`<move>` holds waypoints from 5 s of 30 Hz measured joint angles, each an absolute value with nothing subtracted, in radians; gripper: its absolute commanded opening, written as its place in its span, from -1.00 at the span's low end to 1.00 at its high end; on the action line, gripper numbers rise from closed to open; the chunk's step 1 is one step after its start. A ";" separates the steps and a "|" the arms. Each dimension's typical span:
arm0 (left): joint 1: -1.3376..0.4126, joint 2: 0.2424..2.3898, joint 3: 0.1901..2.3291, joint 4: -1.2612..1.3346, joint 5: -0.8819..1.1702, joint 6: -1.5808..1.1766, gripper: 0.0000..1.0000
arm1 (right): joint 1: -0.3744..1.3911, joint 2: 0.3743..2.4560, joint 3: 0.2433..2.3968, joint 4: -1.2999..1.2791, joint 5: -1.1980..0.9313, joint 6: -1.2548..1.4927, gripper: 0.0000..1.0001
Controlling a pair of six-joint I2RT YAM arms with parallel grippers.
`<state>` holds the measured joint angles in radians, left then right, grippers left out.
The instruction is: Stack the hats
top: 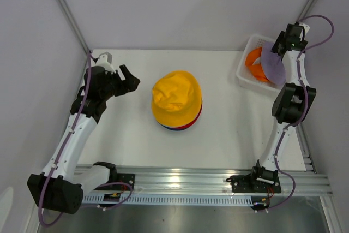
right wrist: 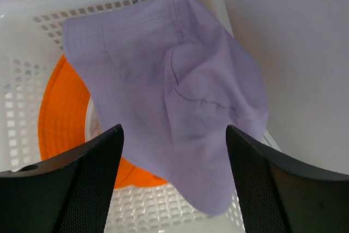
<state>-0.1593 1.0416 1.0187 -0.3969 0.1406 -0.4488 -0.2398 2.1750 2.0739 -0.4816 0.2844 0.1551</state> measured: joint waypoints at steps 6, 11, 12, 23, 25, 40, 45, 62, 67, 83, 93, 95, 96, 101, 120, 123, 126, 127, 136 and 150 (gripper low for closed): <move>-0.134 1.122 1.063 -0.414 0.135 -0.442 0.70 | -0.231 2.326 2.240 -0.520 0.323 0.111 0.35; -0.127 1.195 1.108 -0.431 0.136 -0.435 0.70 | -0.227 2.381 2.270 -0.532 0.369 0.070 0.23; -0.126 1.205 1.116 -0.432 0.136 -0.435 0.70 | -0.227 2.386 2.271 -0.535 0.382 0.062 0.18; -0.121 1.242 1.161 -0.439 0.138 -0.435 0.69 | -0.219 2.406 2.275 -0.541 0.432 -0.015 -1.00; -0.121 1.242 1.167 -0.439 0.142 -0.435 0.68 | -0.210 2.392 2.275 -0.542 0.421 -0.030 -1.00; -0.118 1.191 1.188 -0.162 0.392 -0.607 0.64 | 0.093 1.918 2.275 -0.447 -0.007 -0.014 -1.00; -0.119 1.191 1.176 0.031 0.476 -0.803 0.63 | 0.287 1.870 2.280 -0.414 -0.079 0.015 -1.00; -0.146 1.171 0.849 0.570 0.393 -1.433 0.54 | 0.772 1.871 2.255 -0.411 0.042 -0.023 -1.00; -0.147 1.163 0.827 0.601 0.371 -1.477 0.26 | 0.797 1.858 2.217 -0.394 0.055 -0.028 -1.00; -0.144 0.970 0.714 0.522 0.363 -1.435 0.59 | 0.777 1.812 2.107 -0.356 0.203 -0.138 -1.00; -0.170 1.129 0.820 0.532 0.369 -1.414 0.57 | 0.802 1.757 2.041 -0.326 0.200 -0.159 -1.00; -0.195 1.178 0.839 0.555 0.373 -1.422 0.49 | 0.809 1.754 2.033 -0.324 0.198 -0.159 -1.00; -0.207 1.202 0.845 0.569 0.379 -1.433 0.45 | 0.815 1.753 2.028 -0.324 0.198 -0.159 -1.00; -0.242 1.279 0.849 0.629 0.402 -1.478 -0.26 | 0.841 1.749 2.011 -0.330 0.204 -0.163 -1.00; -0.269 1.134 0.779 0.641 0.550 -1.472 -0.99 | 1.055 1.475 1.763 -0.406 0.268 -0.284 -1.00; -0.291 1.113 0.763 0.617 0.551 -1.452 -0.99 | 1.082 1.469 1.763 -0.427 0.300 -0.308 -1.00; -0.314 1.105 0.743 0.601 0.551 -1.435 -0.99 | 1.097 1.465 1.763 -0.459 0.326 -0.327 -1.00; -0.318 1.103 0.737 0.598 0.551 -1.431 -0.99 | 1.099 1.465 1.761 -0.470 0.332 -0.331 -1.00; -0.331 1.089 0.633 0.564 0.553 -1.393 -0.99 | 1.115 1.464 1.701 -0.574 0.373 -0.330 -0.76; -0.296 1.089 0.571 0.334 0.501 -1.155 -0.92 | 0.906 1.413 1.752 -0.529 0.031 -0.069 0.93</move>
